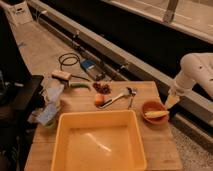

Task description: Place apple in tray

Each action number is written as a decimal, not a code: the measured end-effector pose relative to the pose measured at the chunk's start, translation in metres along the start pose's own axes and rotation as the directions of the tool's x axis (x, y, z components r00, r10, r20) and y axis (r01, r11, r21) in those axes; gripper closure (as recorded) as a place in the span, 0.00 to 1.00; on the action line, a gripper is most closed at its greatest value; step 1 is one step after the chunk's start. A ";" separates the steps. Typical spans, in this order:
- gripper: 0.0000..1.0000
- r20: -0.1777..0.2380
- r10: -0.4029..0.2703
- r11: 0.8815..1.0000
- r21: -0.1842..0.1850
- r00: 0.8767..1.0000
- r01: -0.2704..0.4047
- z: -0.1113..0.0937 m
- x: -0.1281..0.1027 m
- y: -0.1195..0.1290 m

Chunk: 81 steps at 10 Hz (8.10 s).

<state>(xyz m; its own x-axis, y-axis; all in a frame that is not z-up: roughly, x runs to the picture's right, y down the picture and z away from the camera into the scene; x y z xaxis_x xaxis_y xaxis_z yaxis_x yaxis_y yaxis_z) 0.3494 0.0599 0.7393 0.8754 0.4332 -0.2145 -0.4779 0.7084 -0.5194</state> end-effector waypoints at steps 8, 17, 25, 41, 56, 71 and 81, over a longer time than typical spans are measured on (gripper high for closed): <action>0.38 0.000 0.000 1.000 0.000 1.000 0.000 0.000 0.000 0.000; 0.38 0.000 0.000 1.000 0.000 1.000 0.000 0.000 0.000 0.000; 0.38 0.047 -0.101 0.995 0.025 0.994 0.100 -0.022 -0.038 -0.023; 0.38 0.171 -0.246 0.963 0.159 0.954 0.219 -0.074 -0.145 -0.028; 0.38 0.159 -0.382 0.924 0.055 0.910 0.378 0.055 -0.302 0.063; 0.42 0.312 -0.394 0.886 -0.121 0.865 0.447 0.165 -0.381 0.091; 1.00 0.364 -0.396 0.896 -0.047 0.843 0.441 0.112 -0.368 0.081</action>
<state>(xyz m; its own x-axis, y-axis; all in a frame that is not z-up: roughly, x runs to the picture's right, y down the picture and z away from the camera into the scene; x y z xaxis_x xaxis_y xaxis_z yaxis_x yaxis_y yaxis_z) -0.0196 0.0205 0.8685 0.9006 0.2879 0.3256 -0.0389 0.7996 -0.5993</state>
